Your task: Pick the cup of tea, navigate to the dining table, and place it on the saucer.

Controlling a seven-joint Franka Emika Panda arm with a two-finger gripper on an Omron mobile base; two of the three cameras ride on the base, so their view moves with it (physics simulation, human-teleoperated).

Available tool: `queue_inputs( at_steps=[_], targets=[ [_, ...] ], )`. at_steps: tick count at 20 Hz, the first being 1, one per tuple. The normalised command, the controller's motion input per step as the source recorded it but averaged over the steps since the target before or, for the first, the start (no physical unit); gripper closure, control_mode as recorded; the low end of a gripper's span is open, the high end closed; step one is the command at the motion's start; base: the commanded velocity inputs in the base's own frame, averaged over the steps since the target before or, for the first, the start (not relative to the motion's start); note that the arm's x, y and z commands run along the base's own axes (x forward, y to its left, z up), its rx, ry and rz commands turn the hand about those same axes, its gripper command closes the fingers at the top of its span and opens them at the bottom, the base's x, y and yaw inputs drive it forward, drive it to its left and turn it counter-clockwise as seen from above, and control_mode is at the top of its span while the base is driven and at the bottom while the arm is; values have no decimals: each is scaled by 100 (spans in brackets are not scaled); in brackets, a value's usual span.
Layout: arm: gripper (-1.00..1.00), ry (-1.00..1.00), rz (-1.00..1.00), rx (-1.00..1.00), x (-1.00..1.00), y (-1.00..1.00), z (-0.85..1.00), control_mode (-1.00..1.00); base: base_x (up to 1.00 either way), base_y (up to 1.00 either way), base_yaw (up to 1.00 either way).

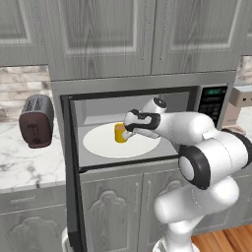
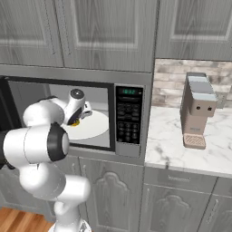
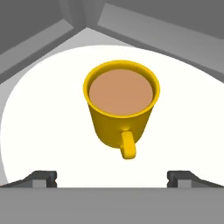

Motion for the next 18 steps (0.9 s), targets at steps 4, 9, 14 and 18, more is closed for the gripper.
queue_inputs(
  at_steps=[4, 9, 14, 18],
  targets=[
    [-100, 0, 0, 0, 26, 0, -6, -100, 0, 0, 0],
    [-100, 0, 0, 0, 26, 0, -13, -100, 0, 0, 0],
    [-100, 2, 0, 0, 14, 1, -15, -100, 0, 0, 0],
    [-100, 2, 2, 0, 1, 6, -19, -100, 0, 0, 0]
  ],
)
